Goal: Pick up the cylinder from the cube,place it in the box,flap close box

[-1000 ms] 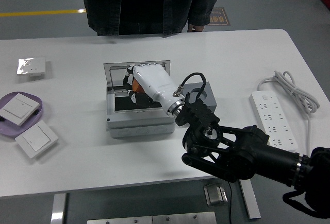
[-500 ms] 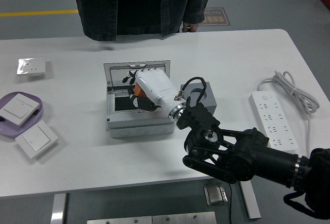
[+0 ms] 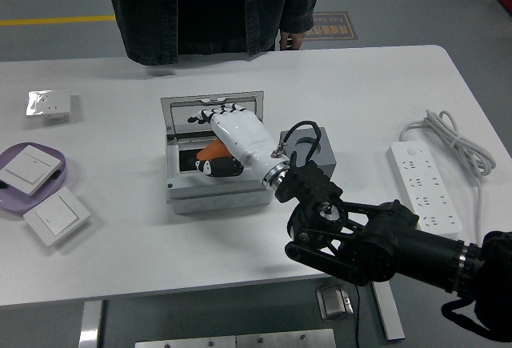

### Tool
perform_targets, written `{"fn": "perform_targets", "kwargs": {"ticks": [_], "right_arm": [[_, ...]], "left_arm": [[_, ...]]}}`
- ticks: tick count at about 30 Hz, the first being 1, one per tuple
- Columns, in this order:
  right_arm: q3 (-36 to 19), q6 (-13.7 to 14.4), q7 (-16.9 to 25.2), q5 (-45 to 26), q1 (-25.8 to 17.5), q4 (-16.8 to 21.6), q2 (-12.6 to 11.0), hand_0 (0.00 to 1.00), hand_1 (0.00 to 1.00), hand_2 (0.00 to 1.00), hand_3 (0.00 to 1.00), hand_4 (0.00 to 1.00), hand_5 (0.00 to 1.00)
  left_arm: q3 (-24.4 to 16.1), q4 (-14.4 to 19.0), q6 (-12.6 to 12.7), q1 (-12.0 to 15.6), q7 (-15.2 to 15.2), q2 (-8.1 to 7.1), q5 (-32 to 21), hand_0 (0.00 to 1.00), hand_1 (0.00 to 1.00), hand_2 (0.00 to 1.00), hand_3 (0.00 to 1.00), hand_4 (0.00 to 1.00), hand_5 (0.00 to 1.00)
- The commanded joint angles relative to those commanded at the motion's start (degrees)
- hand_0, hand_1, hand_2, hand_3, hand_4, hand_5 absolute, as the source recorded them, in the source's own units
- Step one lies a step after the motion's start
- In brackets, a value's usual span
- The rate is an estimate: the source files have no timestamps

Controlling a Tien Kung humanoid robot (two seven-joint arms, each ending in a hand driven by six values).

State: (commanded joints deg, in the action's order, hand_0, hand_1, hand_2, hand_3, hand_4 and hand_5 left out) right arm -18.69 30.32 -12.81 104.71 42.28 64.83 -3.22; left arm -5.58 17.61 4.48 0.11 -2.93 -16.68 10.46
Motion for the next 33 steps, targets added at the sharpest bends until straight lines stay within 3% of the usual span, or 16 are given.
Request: {"fn": "perform_targets", "kwargs": {"ticks": [9, 16, 21, 33], "right_arm": [[-3.18, 3.84, 4.83, -10.37, -1.03, 6.45, -2.21, 0.928, 0.775, 0.75, 0.791, 0.952, 0.441], [-5.37, 3.73, 5.03, -11.36, 1.51, 9.23, -3.82, 0.869, 0.72, 0.706, 0.749, 0.931, 0.43], [-5.42, 3.43, 5.19, -12.1, 3.67, 7.6, -4.69, 0.869, 0.72, 0.706, 0.749, 0.931, 0.43], [-0.27, 3.07, 7.75, -19.87, 7.95, -3.3, -4.35, 0.844, 0.714, 0.7, 0.737, 0.909, 0.43]], "left_arm": [[0.2, 0.01, 0.02, 0.05, 0.11, 0.11, -0.24, 0.615, 0.624, 0.588, 0.613, 0.68, 0.222], [0.27, 0.01, -0.02, -0.08, 0.17, 0.01, -0.28, 0.615, 0.624, 0.588, 0.612, 0.679, 0.222], [0.22, 0.03, -0.04, -0.1, 0.12, -0.09, -0.18, 0.615, 0.624, 0.588, 0.612, 0.679, 0.222], [0.1, 0.1, -0.11, -0.59, -0.03, -0.4, 0.33, 0.615, 0.623, 0.588, 0.612, 0.679, 0.222]]}}
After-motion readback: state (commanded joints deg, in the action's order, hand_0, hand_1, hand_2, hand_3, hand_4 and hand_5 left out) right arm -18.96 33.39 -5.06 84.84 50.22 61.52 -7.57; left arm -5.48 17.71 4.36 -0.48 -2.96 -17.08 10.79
